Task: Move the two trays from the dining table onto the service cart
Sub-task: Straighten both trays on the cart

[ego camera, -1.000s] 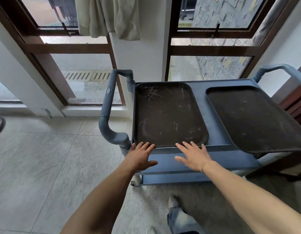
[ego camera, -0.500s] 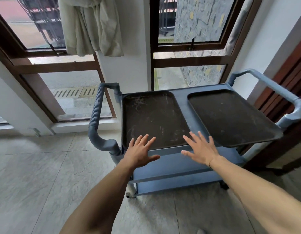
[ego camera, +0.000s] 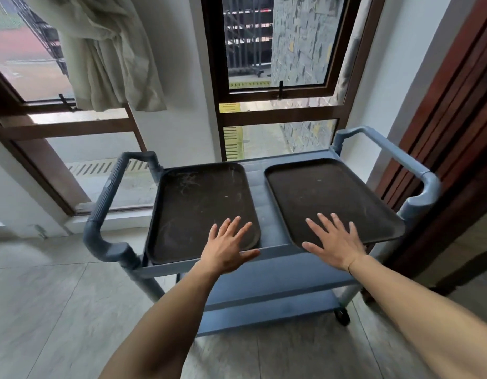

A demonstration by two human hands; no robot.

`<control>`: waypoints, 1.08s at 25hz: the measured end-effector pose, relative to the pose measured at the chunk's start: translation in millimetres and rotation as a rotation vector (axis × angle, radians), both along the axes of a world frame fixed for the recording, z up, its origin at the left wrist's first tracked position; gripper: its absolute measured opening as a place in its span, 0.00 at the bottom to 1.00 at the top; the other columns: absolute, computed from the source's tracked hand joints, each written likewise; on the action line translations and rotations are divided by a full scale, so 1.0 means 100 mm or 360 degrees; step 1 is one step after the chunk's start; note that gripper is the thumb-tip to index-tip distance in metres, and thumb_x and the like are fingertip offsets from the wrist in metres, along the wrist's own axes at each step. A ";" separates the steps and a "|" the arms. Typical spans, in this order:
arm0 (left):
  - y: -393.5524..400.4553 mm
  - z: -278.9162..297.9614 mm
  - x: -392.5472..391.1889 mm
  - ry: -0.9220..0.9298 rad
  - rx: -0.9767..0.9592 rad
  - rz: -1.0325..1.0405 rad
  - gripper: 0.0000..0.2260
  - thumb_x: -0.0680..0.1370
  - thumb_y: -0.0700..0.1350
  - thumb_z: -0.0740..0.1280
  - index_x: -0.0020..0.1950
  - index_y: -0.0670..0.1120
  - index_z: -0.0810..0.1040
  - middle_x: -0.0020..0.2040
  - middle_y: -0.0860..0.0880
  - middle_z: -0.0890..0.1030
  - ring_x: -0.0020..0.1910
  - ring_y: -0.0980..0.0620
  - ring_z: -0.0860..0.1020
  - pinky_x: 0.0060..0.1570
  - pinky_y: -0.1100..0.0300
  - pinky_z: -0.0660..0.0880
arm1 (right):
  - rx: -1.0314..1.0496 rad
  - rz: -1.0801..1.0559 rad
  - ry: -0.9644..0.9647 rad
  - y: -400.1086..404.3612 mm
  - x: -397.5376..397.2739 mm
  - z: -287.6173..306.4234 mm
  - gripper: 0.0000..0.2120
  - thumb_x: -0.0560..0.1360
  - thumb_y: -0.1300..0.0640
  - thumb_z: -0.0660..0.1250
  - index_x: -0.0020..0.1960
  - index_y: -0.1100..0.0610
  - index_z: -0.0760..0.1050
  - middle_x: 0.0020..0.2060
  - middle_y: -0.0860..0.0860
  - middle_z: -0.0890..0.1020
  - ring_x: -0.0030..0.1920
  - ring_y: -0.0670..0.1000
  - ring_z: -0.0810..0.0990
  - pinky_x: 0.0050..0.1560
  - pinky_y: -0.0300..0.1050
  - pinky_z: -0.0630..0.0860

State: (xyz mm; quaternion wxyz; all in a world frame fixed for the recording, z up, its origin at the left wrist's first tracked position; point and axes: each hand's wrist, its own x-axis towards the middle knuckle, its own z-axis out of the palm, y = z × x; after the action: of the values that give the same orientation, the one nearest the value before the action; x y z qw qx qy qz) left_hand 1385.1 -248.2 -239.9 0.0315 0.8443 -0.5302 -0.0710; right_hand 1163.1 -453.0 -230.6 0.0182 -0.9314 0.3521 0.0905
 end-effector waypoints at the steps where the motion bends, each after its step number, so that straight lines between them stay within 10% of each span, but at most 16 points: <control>1: -0.11 -0.01 -0.12 0.0009 -0.0001 0.0012 0.37 0.75 0.73 0.51 0.80 0.58 0.48 0.81 0.49 0.48 0.79 0.46 0.46 0.75 0.42 0.43 | -0.0004 -0.0005 -0.0007 -0.13 -0.11 -0.01 0.36 0.76 0.28 0.45 0.80 0.40 0.44 0.81 0.47 0.47 0.80 0.56 0.43 0.74 0.66 0.47; 27: -1.82 -0.42 -1.30 0.0153 0.0262 0.0049 0.38 0.72 0.75 0.49 0.77 0.65 0.40 0.81 0.51 0.42 0.79 0.45 0.43 0.69 0.30 0.43 | 0.0209 0.0247 0.0149 -1.66 -0.85 -0.39 0.36 0.71 0.23 0.43 0.76 0.31 0.42 0.81 0.48 0.44 0.80 0.58 0.41 0.71 0.73 0.39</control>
State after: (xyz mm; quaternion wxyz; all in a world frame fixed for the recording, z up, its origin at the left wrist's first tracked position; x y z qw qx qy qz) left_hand 1255.2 -430.4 -282.4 -0.0114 0.8477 -0.5073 -0.1543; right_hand 1077.8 -619.2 -269.8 0.0556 -0.9474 0.2726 0.1580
